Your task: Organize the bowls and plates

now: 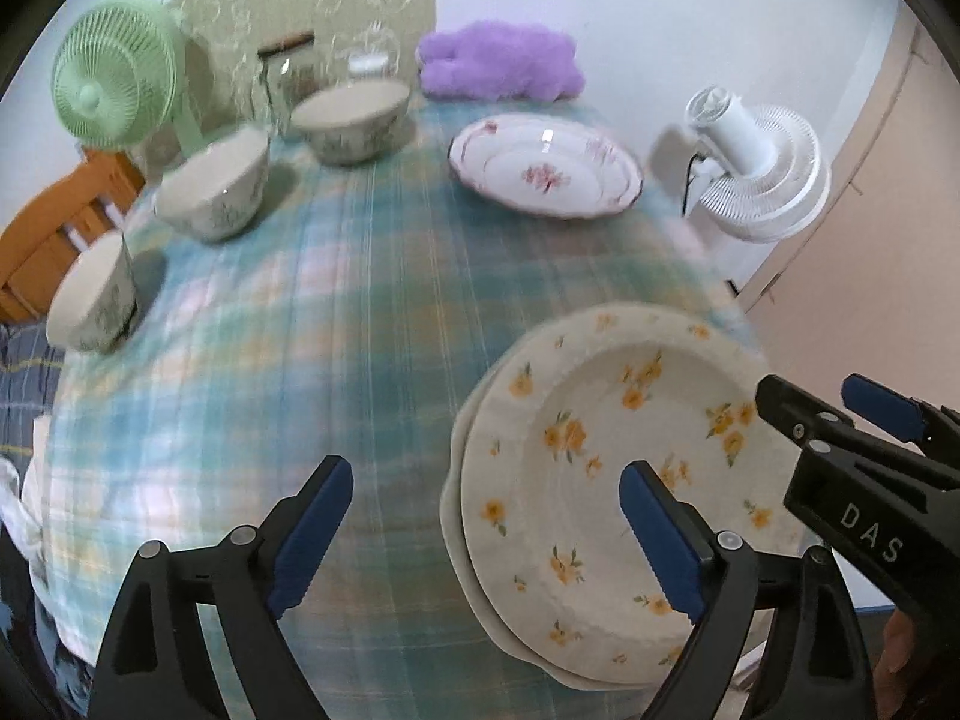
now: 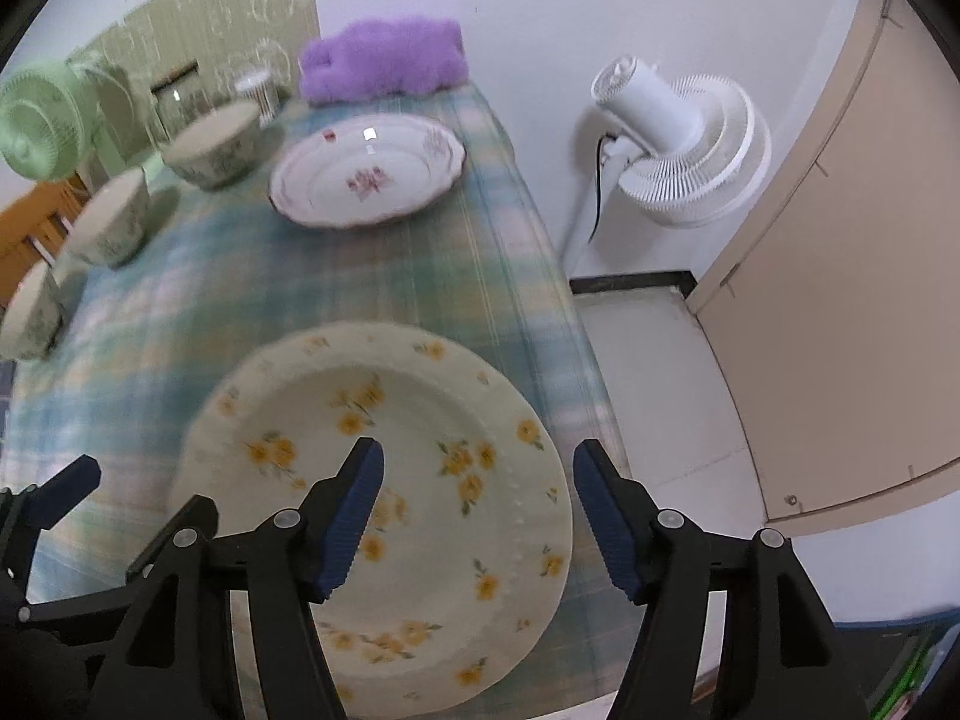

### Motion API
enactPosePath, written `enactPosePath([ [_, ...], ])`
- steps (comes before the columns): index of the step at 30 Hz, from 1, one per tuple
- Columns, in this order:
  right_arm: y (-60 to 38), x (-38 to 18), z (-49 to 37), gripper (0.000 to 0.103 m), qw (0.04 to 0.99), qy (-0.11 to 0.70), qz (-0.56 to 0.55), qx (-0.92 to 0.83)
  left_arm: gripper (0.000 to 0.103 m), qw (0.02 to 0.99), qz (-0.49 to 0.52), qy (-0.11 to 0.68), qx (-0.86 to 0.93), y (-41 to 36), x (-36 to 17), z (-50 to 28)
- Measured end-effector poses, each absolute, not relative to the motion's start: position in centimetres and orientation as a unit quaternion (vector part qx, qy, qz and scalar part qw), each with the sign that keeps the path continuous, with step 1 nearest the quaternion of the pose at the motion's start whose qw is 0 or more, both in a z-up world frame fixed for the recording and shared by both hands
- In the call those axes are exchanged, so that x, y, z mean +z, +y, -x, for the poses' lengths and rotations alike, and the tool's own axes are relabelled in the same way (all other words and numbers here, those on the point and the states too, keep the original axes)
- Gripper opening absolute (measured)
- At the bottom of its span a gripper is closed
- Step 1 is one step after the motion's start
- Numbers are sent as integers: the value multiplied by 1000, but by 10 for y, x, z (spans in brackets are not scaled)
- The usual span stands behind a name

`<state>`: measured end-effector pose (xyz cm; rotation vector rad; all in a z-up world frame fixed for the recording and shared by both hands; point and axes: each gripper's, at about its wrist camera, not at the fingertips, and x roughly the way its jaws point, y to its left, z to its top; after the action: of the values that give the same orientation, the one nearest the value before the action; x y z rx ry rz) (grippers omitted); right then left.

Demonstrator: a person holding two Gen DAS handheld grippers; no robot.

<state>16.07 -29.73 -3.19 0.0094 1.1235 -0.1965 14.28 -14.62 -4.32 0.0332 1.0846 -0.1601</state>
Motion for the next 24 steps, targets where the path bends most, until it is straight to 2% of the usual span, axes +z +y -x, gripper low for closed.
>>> enactPosePath([
  [12, -293, 16, -210, 69, 873, 481, -21, -74, 93, 879, 4, 471, -70, -151, 0, -198],
  [24, -309, 4, -323, 69, 883, 470, -13, -16, 93, 892, 9, 452, -20, -171, -6, -291],
])
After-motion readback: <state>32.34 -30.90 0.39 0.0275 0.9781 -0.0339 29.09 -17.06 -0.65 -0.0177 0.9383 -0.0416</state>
